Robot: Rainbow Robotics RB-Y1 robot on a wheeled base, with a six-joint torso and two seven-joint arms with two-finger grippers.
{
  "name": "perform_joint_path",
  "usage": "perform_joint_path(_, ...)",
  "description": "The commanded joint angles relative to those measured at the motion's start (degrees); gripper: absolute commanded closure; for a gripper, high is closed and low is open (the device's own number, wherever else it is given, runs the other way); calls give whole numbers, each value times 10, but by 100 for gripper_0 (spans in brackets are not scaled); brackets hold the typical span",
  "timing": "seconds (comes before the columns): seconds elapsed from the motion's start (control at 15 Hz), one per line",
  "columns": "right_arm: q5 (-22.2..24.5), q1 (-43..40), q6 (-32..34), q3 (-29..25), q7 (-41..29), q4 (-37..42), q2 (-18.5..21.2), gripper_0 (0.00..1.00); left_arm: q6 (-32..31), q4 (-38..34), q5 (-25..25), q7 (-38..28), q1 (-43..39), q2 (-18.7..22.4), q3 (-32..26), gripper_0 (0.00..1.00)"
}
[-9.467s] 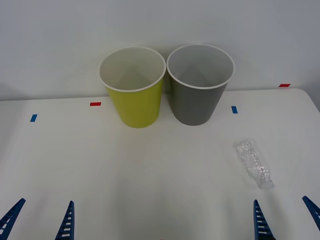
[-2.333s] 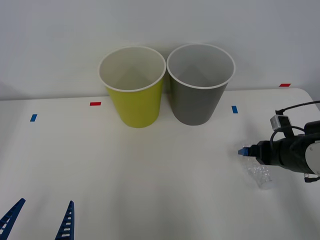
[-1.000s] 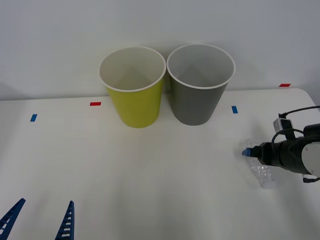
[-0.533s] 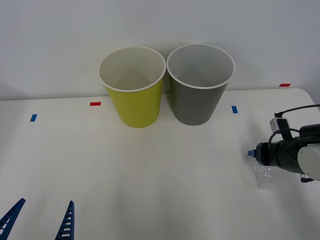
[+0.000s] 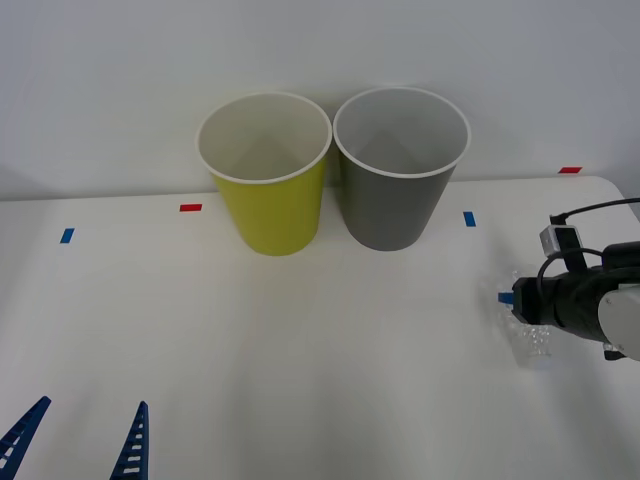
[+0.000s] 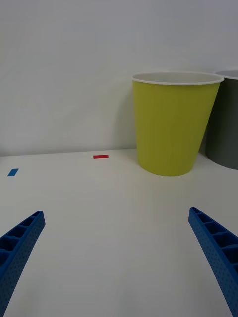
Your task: Put cans in the gray bin and PET bottles in the light green bin.
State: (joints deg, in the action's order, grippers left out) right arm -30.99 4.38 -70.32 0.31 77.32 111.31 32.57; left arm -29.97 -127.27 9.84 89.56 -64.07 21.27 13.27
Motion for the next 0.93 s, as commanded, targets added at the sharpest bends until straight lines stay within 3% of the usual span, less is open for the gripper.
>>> perform_joint_path(0.07,-2,-53,-29,-72,20,110,-43,100,0,0,0,0,0,0,0,0)
perform_joint_path(0.2,-6,-99,-29,-122,89,180,-85,100,0,0,0,0,0,0,0,0)
perform_joint_path(0.4,-6,-129,-24,-164,113,252,-114,100,0,0,0,0,0,0,0,0)
perform_joint_path(0.93,8,-129,42,-162,113,348,-116,100,0,0,0,0,0,0,0,0)
